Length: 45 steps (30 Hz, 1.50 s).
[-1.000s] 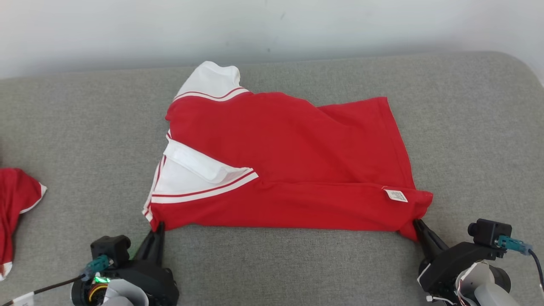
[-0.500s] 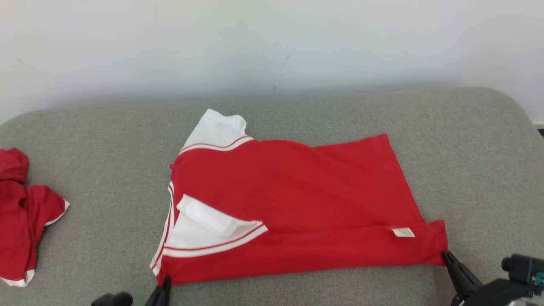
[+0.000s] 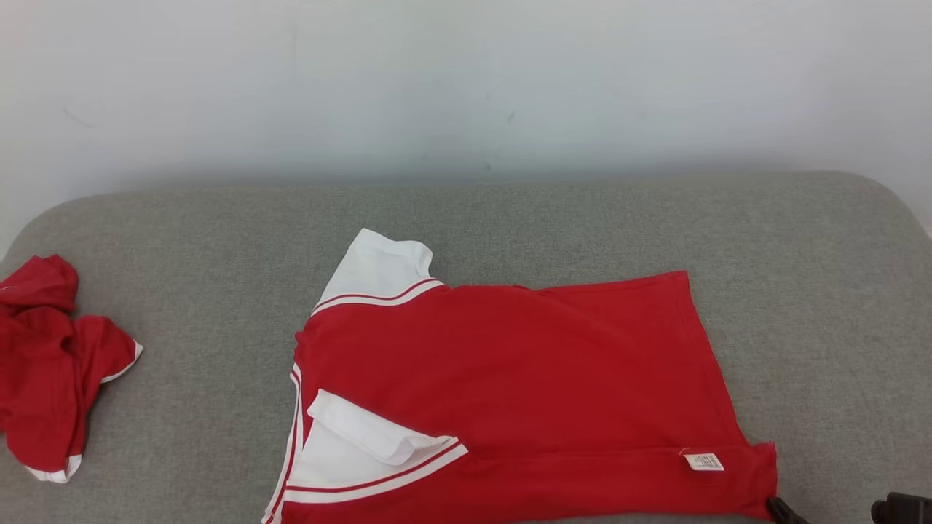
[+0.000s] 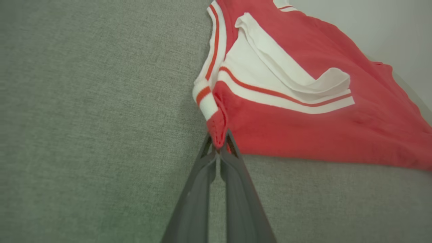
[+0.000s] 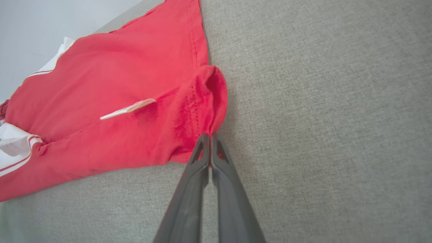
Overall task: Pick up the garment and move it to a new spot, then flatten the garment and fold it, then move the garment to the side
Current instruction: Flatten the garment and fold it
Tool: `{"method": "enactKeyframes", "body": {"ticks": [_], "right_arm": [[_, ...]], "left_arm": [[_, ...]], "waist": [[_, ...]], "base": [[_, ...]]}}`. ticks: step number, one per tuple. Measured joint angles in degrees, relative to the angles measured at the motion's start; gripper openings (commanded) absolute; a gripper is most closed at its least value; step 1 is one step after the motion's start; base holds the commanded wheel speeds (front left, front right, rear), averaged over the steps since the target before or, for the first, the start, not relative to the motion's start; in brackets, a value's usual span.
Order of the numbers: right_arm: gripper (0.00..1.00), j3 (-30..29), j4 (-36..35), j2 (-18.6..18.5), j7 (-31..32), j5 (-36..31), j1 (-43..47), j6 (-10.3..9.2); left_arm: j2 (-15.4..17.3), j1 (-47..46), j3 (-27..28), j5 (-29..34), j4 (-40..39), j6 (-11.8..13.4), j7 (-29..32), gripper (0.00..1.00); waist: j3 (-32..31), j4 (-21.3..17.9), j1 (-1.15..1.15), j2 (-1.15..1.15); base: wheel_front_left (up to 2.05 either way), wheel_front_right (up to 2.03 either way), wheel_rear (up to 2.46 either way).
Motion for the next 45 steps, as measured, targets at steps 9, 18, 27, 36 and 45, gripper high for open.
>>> {"method": "enactKeyframes", "body": {"ticks": [9,18,27,36,45], "right_arm": [[1.0,-4.94,-3.33,3.1,1.46,-5.55,1.53,0.0],[1.0,-7.21,-8.92,7.6,-3.0,-10.07,-0.83,0.0],[1.0,-5.69,-7.69,12.0,-14.54,-16.99,-3.07,0.0],[1.0,-3.2,-4.2,14.1,-19.58,-28.47,-4.45,0.0],[1.0,-4.97,-4.81,16.95,-19.74,-30.99,-9.1,0.0]], "left_arm": [[0.55,0.55,2.19,0.51,-2.02,2.4,-0.42,1.0],[1.02,-0.13,8.2,14.37,-11.24,5.53,-0.79,1.0],[-4.64,1.25,16.5,28.85,-20.73,5.41,-0.88,1.0],[-9.46,2.77,22.15,34.42,-20.84,2.65,-0.88,1.0],[-7.95,-2.81,25.8,35.48,-15.04,-5.16,-0.92,1.0]], "waist": [[-0.19,0.02,0.0,0.0],[-0.49,-0.03,0.01,0.0],[-0.63,0.43,0.01,0.0],[0.44,-0.17,0.01,0.0],[2.7,-2.36,0.01,0.0]], "base": [[0.0,0.0,0.0],[0.0,0.0,0.0],[0.0,0.0,0.0],[0.0,0.0,0.0],[0.0,0.0,0.0]]}}
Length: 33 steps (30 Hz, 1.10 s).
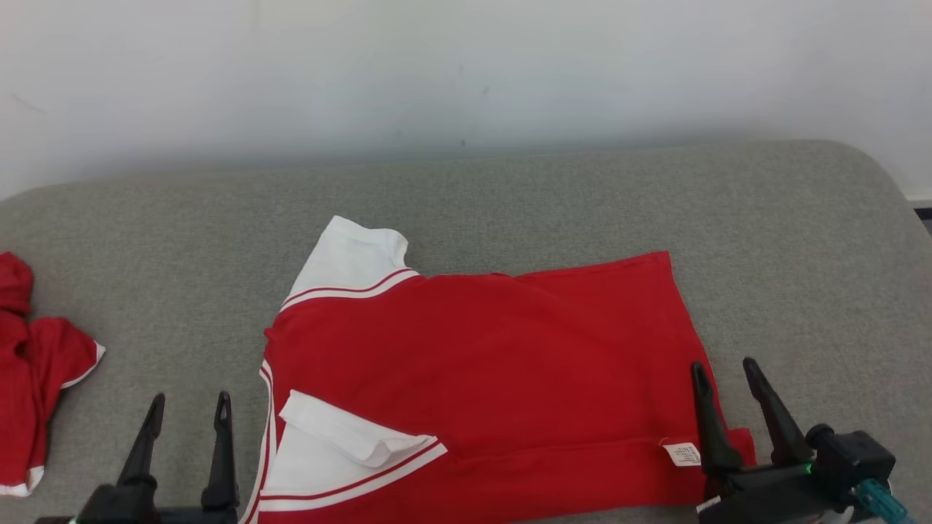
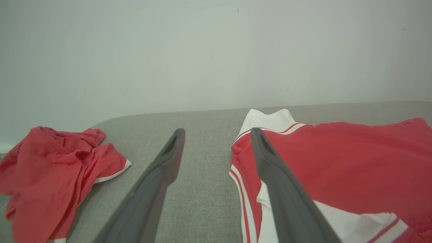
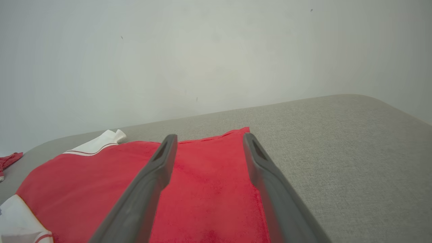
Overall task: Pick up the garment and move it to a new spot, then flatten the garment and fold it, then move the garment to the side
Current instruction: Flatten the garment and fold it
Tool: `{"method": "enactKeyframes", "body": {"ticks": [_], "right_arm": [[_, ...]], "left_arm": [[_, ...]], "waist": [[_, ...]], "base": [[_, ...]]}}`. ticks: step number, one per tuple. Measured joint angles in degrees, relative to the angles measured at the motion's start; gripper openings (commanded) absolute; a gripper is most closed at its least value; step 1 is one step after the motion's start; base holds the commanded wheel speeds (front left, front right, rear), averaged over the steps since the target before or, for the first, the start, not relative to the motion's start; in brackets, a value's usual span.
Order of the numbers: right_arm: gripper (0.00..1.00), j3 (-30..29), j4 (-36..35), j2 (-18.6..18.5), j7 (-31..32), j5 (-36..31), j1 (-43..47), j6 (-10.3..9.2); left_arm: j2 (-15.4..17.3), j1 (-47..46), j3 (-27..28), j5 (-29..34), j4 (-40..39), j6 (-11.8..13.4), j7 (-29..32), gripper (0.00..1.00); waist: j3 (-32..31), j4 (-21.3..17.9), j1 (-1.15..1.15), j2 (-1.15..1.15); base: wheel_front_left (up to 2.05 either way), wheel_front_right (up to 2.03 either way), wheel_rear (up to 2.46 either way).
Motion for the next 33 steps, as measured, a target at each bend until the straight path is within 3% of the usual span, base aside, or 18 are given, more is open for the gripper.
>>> {"method": "enactKeyframes", "body": {"ticks": [6,8,18,24,33], "right_arm": [[1.0,0.77,2.77,-0.31,0.01,0.07,-7.36,0.0],[1.0,1.13,4.11,-0.18,0.01,0.18,-10.66,0.0],[1.0,3.92,11.76,0.55,0.0,1.89,-26.16,0.0],[1.0,5.99,15.03,1.2,0.0,3.09,-31.77,0.0],[1.0,7.13,16.82,2.4,0.0,4.3,-34.62,0.0]], "left_arm": [[5.27,-10.84,-3.94,-4.34,7.35,-2.1,0.22,1.0],[8.89,-15.51,-7.0,-6.6,8.87,-2.2,1.77,1.0],[23.64,-38.19,-21.63,-24.53,13.55,-2.45,17.34,1.0],[28.39,-46.44,-27.94,-31.03,18.05,-2.45,24.9,1.0],[32.27,-52.75,-33.66,-35.22,24.13,-2.49,30.61,1.0]], "waist": [[2.3,-2.59,0.0,0.0],[3.31,-3.56,0.0,0.01],[9.75,-8.67,0.01,0.01],[13.78,-11.77,0.02,0.01],[19.0,-16.05,0.01,0.01]], "base": [[0.0,0.0,0.0],[0.0,0.0,0.0],[0.0,0.0,0.0],[0.0,0.0,0.0],[0.0,0.0,0.0]]}}
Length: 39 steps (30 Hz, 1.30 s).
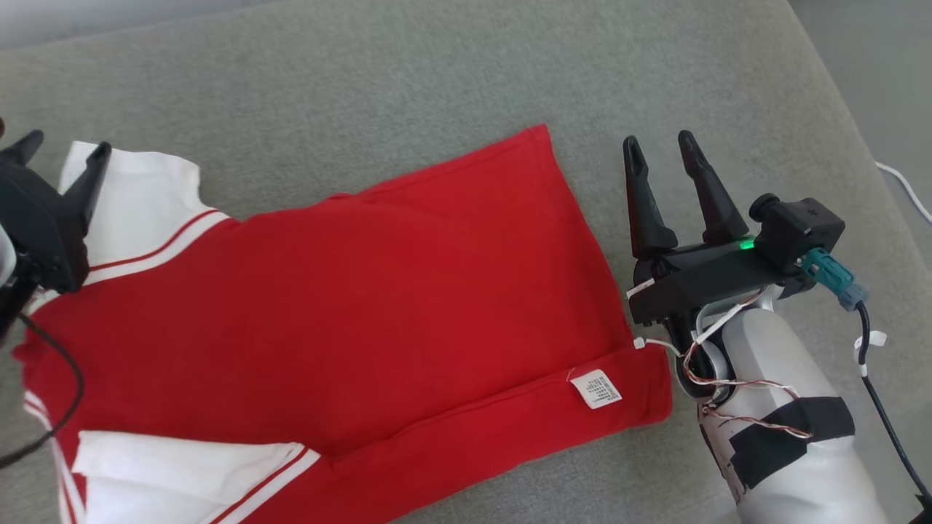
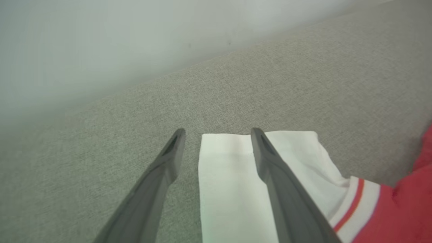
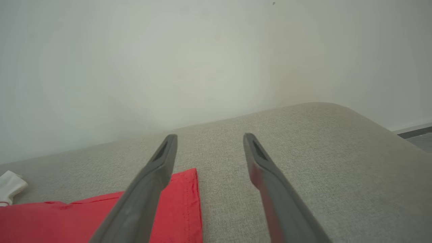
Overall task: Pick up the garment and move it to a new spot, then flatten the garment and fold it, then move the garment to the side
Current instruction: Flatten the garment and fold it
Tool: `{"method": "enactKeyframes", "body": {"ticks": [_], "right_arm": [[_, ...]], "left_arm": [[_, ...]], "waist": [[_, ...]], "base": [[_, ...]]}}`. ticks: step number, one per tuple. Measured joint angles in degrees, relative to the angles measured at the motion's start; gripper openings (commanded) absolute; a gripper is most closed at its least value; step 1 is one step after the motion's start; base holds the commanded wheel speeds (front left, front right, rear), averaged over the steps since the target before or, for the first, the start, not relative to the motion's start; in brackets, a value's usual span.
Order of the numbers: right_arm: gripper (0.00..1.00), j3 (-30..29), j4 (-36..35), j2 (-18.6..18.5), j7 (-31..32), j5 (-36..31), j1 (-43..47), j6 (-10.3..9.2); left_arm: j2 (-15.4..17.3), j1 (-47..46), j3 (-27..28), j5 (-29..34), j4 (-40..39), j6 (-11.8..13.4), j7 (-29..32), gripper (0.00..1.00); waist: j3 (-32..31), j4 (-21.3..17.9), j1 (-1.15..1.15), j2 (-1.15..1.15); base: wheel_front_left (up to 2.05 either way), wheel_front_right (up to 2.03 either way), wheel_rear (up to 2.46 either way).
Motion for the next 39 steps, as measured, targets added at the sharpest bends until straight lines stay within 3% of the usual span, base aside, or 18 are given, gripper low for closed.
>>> {"method": "enactKeyframes", "body": {"ticks": [11,12,14,23,39], "right_arm": [[1.0,0.0,1.05,0.02,0.0,0.11,-0.31,0.0],[1.0,0.13,1.16,-0.01,0.0,0.1,-0.4,0.0],[1.0,0.54,1.68,-0.32,0.0,0.09,-0.58,0.0],[1.0,5.82,10.85,-3.69,0.73,2.21,-4.64,0.0],[1.0,13.7,24.65,-7.61,11.67,8.96,-17.52,0.0]], "left_arm": [[0.55,-3.31,-3.45,-2.45,6.06,0.01,2.75,1.0],[0.22,-3.57,-3.44,-3.09,6.45,0.01,2.9,0.56],[-0.69,-3.79,-3.8,-3.75,6.99,0.01,2.69,0.0],[-3.76,-4.98,-6.15,-5.37,5.27,0.01,-4.04,0.0],[-7.94,-6.54,-9.58,-3.92,3.34,0.01,-13.01,0.0]], "waist": [[2.53,-1.98,-0.01,0.0],[2.48,-1.88,-0.01,0.0],[2.32,-1.48,-0.01,0.0],[0.62,1.99,-0.01,0.0],[0.08,9.15,-0.01,0.0]], "base": [[0.0,0.0,0.0],[0.0,0.0,0.0],[0.0,0.0,0.0],[0.0,0.0,0.0],[0.0,0.0,0.0]]}}
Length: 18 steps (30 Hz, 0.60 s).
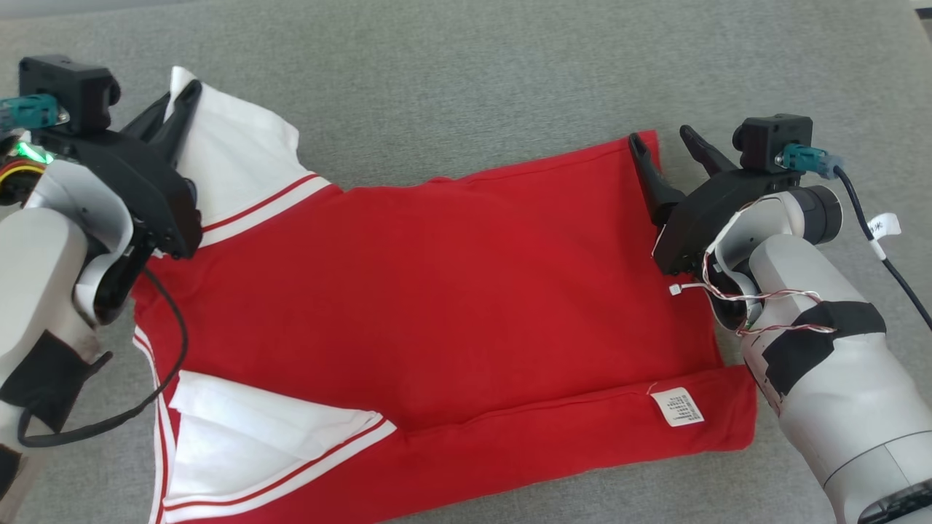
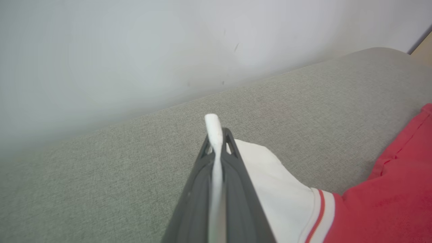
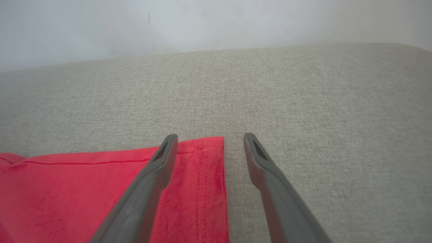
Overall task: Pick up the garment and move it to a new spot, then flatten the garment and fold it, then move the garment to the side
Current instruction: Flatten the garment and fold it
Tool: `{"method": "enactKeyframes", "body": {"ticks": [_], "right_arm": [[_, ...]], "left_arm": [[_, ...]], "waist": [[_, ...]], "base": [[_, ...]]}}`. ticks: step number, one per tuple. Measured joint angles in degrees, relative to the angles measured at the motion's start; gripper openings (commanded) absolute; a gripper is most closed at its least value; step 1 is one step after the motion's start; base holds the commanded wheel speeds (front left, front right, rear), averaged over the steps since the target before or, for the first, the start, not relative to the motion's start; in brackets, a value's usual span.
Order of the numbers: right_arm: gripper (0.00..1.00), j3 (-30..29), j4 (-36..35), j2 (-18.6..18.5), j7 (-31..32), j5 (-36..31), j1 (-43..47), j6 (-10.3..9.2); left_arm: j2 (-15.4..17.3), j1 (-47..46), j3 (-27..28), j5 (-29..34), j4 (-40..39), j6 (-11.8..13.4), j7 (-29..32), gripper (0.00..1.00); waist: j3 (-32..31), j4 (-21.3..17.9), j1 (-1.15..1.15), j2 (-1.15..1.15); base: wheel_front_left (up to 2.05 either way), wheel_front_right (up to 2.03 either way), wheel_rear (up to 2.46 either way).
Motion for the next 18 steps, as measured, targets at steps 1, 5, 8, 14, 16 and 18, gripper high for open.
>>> {"method": "enactKeyframes", "body": {"ticks": [1,5,8,14,16,18], "right_arm": [[1.0,0.3,0.76,-0.05,0.41,0.24,-0.41,0.0],[1.0,1.48,2.6,-0.1,0.65,1.55,-1.36,0.0],[0.88,2.41,3.59,-0.03,0.99,2.45,-1.82,0.0],[0.0,4.08,4.5,0.08,0.49,4.53,-2.62,0.0],[0.0,4.44,4.61,-0.01,-0.15,4.93,-3.39,0.0],[0.0,4.44,4.94,-0.37,-1.33,5.14,-4.44,0.0]], "left_arm": [[-0.25,-0.16,-0.15,-0.01,-0.07,0.0,-0.15,0.0],[-0.68,-0.57,-0.74,-0.05,-0.43,0.0,-0.76,0.0],[-0.68,-0.85,-1.1,-0.12,-0.48,0.0,-0.99,0.0],[-0.67,-1.66,-1.53,-0.18,-0.45,0.0,-1.51,0.0],[-0.66,-1.82,-1.68,-0.19,-0.3,0.0,-1.63,0.0],[-0.62,-2.25,-1.35,-0.19,0.25,0.04,-2.76,0.0]], "waist": [[0.13,0.24,0.0,0.0],[0.58,0.88,0.0,0.0],[0.85,0.99,0.0,0.0],[1.37,0.91,0.0,0.0],[1.56,0.94,0.0,0.0],[1.65,1.05,0.0,0.0]], "base": [[0.0,0.0,0.0],[0.0,0.0,0.0],[0.0,0.0,0.0],[0.0,0.0,0.0],[0.0,0.0,0.0],[0.0,0.0,0.0]]}}
